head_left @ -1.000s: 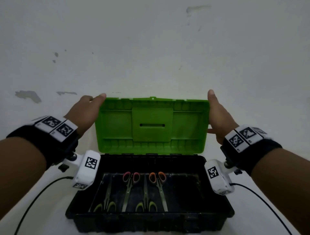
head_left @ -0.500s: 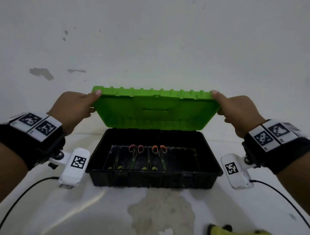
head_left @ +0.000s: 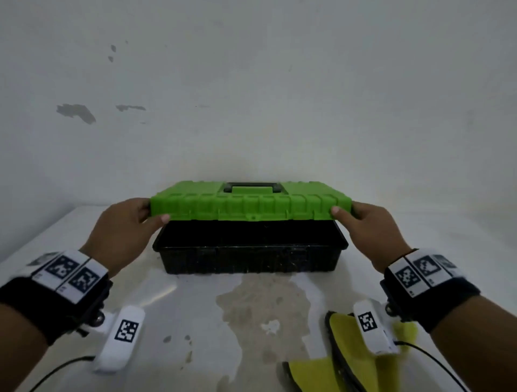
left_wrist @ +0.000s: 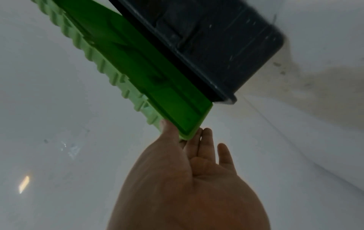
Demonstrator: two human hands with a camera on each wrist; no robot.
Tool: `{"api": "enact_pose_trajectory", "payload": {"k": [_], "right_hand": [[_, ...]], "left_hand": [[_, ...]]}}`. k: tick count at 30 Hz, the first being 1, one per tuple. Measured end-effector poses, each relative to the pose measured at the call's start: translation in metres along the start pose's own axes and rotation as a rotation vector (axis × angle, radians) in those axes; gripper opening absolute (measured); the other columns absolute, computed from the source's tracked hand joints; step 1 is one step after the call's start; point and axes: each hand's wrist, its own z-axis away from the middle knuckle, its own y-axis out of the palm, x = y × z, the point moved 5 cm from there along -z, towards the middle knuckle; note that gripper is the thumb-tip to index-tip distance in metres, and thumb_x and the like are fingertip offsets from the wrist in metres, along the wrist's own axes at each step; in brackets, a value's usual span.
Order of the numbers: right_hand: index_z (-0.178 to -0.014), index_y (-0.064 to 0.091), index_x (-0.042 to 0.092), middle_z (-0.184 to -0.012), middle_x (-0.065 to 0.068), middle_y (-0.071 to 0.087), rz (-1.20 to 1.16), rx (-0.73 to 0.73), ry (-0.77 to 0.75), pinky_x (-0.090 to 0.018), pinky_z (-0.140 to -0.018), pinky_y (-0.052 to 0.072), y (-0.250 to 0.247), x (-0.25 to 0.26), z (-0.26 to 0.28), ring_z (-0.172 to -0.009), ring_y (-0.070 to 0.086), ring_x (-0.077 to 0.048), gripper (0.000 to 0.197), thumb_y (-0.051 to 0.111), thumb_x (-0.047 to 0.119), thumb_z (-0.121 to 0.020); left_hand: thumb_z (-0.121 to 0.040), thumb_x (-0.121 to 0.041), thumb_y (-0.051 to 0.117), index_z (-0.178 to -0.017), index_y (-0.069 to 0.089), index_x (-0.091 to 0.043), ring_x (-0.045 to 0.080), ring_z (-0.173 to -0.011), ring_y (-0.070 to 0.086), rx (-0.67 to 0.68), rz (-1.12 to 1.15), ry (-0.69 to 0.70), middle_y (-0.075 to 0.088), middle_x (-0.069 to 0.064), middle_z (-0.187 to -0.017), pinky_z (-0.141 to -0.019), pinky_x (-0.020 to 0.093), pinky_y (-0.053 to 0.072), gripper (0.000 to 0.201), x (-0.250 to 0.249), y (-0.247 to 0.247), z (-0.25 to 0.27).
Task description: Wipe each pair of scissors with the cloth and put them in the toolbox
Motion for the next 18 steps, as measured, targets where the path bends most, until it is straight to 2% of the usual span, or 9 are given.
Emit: {"api": "enact_pose_trajectory", "payload": {"k": [4, 7, 9, 11, 13, 15, 18], "right_hand": [[-0.119, 0.071, 0.019, -0.101, 0.001, 0.072, 0.065, 0.034, -0.021, -0.026, -0.076, 0.042, 0.01, -0.022, 0.017, -0.096, 0.064, -0.017, 0.028, 0.062, 0.03, -0.095], [-0.124, 0.067, 0.019, -0.109, 0.004, 0.07, 0.059, 0.074, -0.002, -0.027, -0.081, 0.044, 0.019, -0.033, 0.026, -0.1, 0.062, -0.015, 0.03, 0.06, 0.028, -0.096], [-0.123, 0.067, 0.019, -0.106, 0.001, 0.071, 0.05, 0.073, 0.0, -0.027, -0.076, 0.046, 0.022, -0.035, 0.029, -0.097, 0.064, -0.017, 0.029, 0.06, 0.027, -0.097], [-0.12, 0.069, 0.02, -0.099, 0.002, 0.071, 0.04, 0.054, 0.021, -0.022, -0.068, 0.045, 0.022, -0.035, 0.029, -0.087, 0.064, -0.015, 0.026, 0.06, 0.027, -0.096], [-0.116, 0.072, 0.02, -0.095, 0.002, 0.071, 0.046, 0.036, 0.043, -0.025, -0.068, 0.048, 0.022, -0.037, 0.029, -0.083, 0.067, -0.017, 0.025, 0.063, 0.029, -0.095], [-0.11, 0.074, 0.018, -0.089, 0.002, 0.072, 0.062, 0.023, 0.053, -0.028, -0.07, 0.049, 0.02, -0.038, 0.03, -0.082, 0.069, -0.02, 0.023, 0.065, 0.03, -0.093], [-0.106, 0.076, 0.017, -0.081, 0.002, 0.07, 0.113, 0.046, 0.045, -0.024, -0.063, 0.043, 0.021, -0.035, 0.032, -0.077, 0.067, -0.019, 0.022, 0.066, 0.032, -0.092]], "left_hand": [[-0.086, -0.023, 0.074, -0.112, 0.067, -0.008, 0.03, -0.096, 0.065, -0.016, -0.035, -0.088, 0.074, 0.011, -0.102, -0.074, 0.033, 0.04, 0.032, 0.021, 0.017, 0.01], [-0.087, -0.021, 0.073, -0.113, 0.067, -0.007, 0.03, -0.099, 0.065, 0.008, -0.082, -0.085, 0.073, 0.011, -0.105, -0.074, 0.029, 0.037, 0.031, 0.027, 0.027, 0.019], [-0.088, -0.021, 0.072, -0.115, 0.067, -0.007, 0.03, -0.101, 0.064, -0.006, -0.114, -0.06, 0.072, 0.011, -0.109, -0.075, 0.026, 0.035, 0.031, 0.028, 0.03, 0.022], [-0.088, -0.02, 0.071, -0.116, 0.066, -0.007, 0.032, -0.101, 0.064, -0.016, -0.109, -0.058, 0.072, 0.012, -0.108, -0.076, 0.027, 0.036, 0.031, 0.029, 0.032, 0.022], [-0.088, -0.02, 0.071, -0.116, 0.066, -0.007, 0.032, -0.1, 0.066, -0.017, -0.094, -0.064, 0.073, 0.012, -0.106, -0.076, 0.029, 0.04, 0.032, 0.032, 0.034, 0.021], [-0.087, -0.018, 0.072, -0.117, 0.065, -0.006, 0.032, -0.103, 0.067, -0.028, -0.077, -0.072, 0.073, 0.014, -0.108, -0.081, 0.03, 0.043, 0.032, 0.036, 0.035, 0.023], [-0.089, -0.013, 0.069, -0.121, 0.062, -0.005, 0.032, -0.112, 0.064, -0.027, 0.008, -0.103, 0.069, 0.017, -0.118, -0.091, 0.033, 0.044, 0.034, 0.038, 0.038, 0.025]]}}
